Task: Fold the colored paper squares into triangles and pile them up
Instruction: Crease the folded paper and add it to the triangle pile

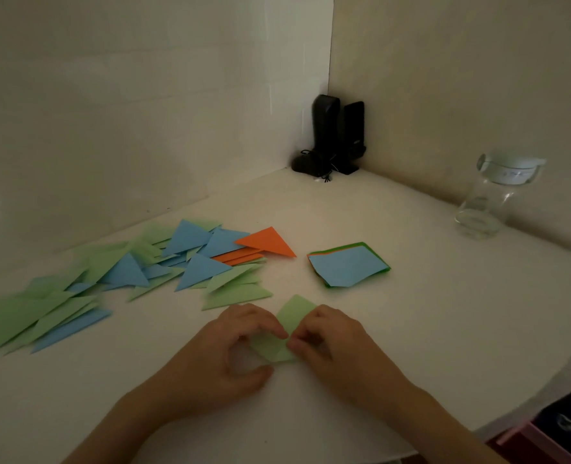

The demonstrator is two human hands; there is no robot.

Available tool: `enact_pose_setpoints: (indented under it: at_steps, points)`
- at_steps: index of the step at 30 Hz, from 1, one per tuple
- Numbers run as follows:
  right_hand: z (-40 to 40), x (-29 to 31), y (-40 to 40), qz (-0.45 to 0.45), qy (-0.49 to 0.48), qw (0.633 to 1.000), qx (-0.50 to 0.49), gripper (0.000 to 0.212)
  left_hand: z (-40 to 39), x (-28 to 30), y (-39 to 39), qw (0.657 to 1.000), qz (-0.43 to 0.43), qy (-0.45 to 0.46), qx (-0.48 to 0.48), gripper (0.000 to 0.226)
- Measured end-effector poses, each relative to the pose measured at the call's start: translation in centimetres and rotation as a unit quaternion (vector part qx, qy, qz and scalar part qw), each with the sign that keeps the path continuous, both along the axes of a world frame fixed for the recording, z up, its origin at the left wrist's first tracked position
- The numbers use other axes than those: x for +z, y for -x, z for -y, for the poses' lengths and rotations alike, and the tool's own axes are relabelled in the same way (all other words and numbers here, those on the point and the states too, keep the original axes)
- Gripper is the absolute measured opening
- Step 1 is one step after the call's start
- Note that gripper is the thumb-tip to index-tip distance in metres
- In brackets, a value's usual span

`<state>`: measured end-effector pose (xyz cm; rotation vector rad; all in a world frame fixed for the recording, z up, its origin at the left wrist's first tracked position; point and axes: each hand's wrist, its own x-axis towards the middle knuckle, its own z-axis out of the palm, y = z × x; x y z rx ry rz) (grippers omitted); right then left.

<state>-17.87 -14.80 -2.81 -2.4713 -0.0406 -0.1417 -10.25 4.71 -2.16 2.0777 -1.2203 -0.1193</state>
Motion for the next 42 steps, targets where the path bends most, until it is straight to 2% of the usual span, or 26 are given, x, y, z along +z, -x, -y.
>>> enact_pose_setpoints:
  at_steps: [4, 9, 11, 14, 16, 24, 27, 30, 35, 42]
  points:
    - [1.2, 0.2, -0.8, 0.009, 0.022, 0.999, 0.037, 0.042, 0.8, -0.9, -0.1, 0.995, 0.096, -0.019, 0.023, 0.025]
    - [1.7, -0.6, -0.3, 0.076, -0.016, 0.997, 0.023, 0.023, 1.4, -1.2, -0.3, 0.991, 0.125, -0.027, 0.030, 0.007]
    - [2.0, -0.8, 0.2, 0.089, 0.001, 0.996, 0.032, 0.027, 1.5, -1.2, -0.3, 0.991, 0.125, -0.031, 0.031, 0.009]
    - [2.4, -1.2, 0.8, 0.089, 0.033, 0.994, 0.050, 0.034, 1.6, -1.1, 0.0, 0.992, 0.117, -0.031, 0.035, 0.008]
    - [2.4, -1.3, 0.8, 0.109, 0.034, 0.993, 0.042, 0.030, 1.9, -1.1, 0.2, 0.993, 0.114, -0.022, 0.036, 0.008]
    - [2.0, -1.7, 0.5, 0.137, 0.047, 0.989, -0.033, 0.028, 2.4, -1.2, 0.8, 0.986, 0.057, 0.035, 0.155, 0.019]
    - [1.5, -1.8, 0.4, 0.149, 0.050, 0.986, -0.061, 0.030, 2.8, -1.6, 0.9, 0.984, 0.051, 0.037, 0.164, 0.030]
    - [1.1, -2.0, 0.1, 0.156, 0.047, 0.984, -0.077, 0.032, 3.1, -1.8, 0.9, 0.983, 0.057, 0.030, 0.169, 0.030]
    - [1.3, -2.0, -0.4, 0.134, 0.015, 0.987, -0.082, 0.025, 3.1, -1.4, 0.8, 0.984, 0.011, 0.036, 0.177, 0.027]
    - [2.0, -0.9, -0.4, 0.069, -0.052, 0.995, -0.050, 0.027, 2.4, -0.7, 1.0, 0.982, -0.047, 0.032, 0.178, 0.027]
